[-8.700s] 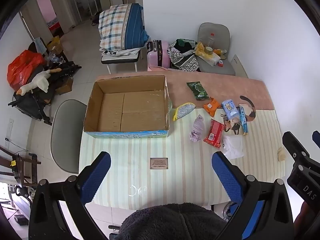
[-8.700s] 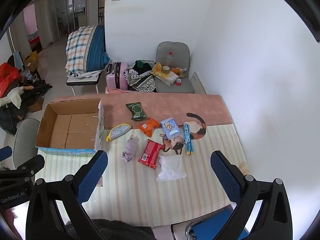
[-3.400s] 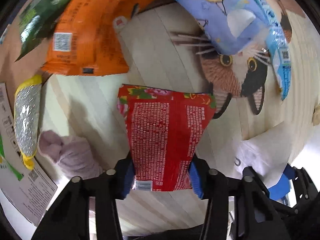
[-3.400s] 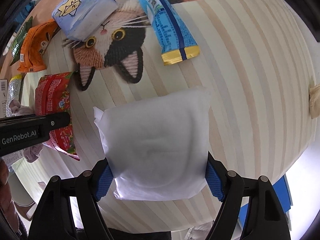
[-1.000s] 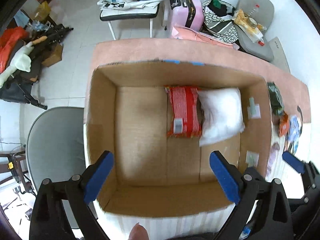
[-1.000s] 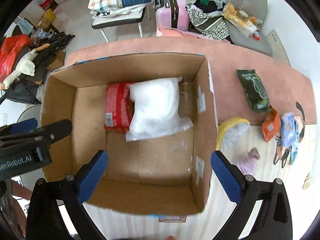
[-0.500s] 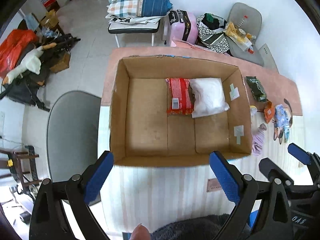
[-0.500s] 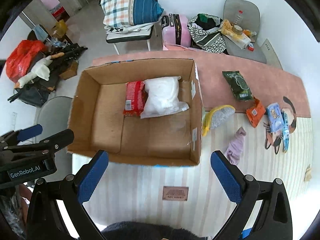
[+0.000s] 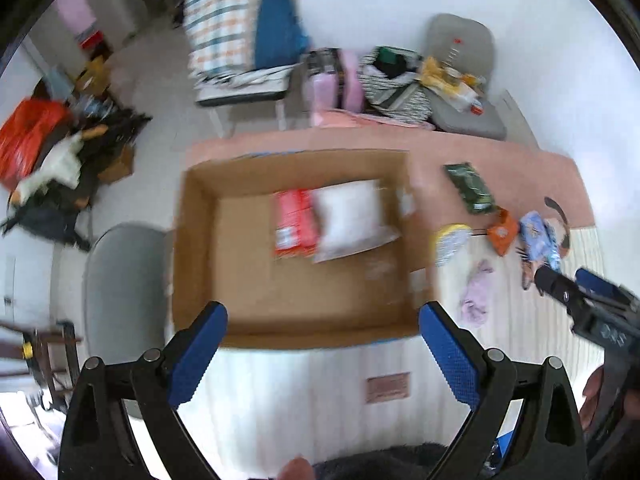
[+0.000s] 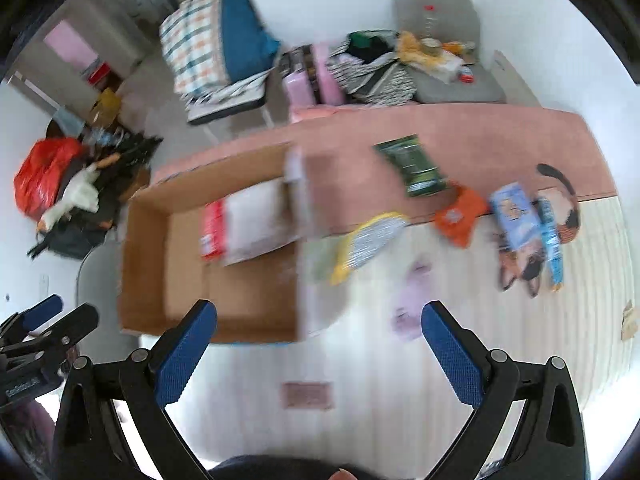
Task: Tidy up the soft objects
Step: 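Move both grippers back toward the remaining items on the table, then grasp the green pouch with the left gripper while the right gripper grasps the blue cat-print pack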
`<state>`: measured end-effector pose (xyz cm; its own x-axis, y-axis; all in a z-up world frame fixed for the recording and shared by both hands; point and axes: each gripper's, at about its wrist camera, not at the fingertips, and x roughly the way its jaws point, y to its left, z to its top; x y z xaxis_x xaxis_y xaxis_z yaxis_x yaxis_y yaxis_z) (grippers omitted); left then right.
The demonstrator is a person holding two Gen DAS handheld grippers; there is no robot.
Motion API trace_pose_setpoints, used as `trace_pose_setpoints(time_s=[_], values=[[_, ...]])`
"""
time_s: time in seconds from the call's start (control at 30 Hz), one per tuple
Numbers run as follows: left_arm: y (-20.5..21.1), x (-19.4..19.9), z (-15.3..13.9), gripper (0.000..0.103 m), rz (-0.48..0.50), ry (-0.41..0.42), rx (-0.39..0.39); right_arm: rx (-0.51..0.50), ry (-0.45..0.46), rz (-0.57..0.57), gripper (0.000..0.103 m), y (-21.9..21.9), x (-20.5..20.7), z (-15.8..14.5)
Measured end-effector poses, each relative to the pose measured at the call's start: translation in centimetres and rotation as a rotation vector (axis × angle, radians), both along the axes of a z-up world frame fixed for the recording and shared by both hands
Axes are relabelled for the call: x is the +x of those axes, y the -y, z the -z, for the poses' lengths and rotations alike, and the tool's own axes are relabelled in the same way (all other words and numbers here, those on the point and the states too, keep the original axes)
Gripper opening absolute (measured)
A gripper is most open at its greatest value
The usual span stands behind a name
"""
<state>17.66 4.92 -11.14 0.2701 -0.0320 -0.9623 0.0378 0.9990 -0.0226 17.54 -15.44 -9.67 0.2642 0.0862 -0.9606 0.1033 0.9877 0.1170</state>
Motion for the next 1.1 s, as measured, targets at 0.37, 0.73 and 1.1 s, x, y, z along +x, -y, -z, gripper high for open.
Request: trace_pose_setpoints(time_s=[0.37, 0.73, 1.1], values=[[19.7, 14.3, 11.2, 0.098, 0.145, -0.198, 0.009, -0.115, -0.237, 0.039, 0.103, 21.5, 8.6, 10.5], [27.2, 25.0, 25.0, 0.096, 0.058, -0.535, -0.04, -0.088, -0.436, -0.11, 0.099, 23.9, 14.0, 22.4], [28.7, 24.7, 28.4, 0.043, 0.189, -0.557, 0.171, 0.104, -0.512, 0.063, 0.073, 27.2, 13.8, 25.9]])
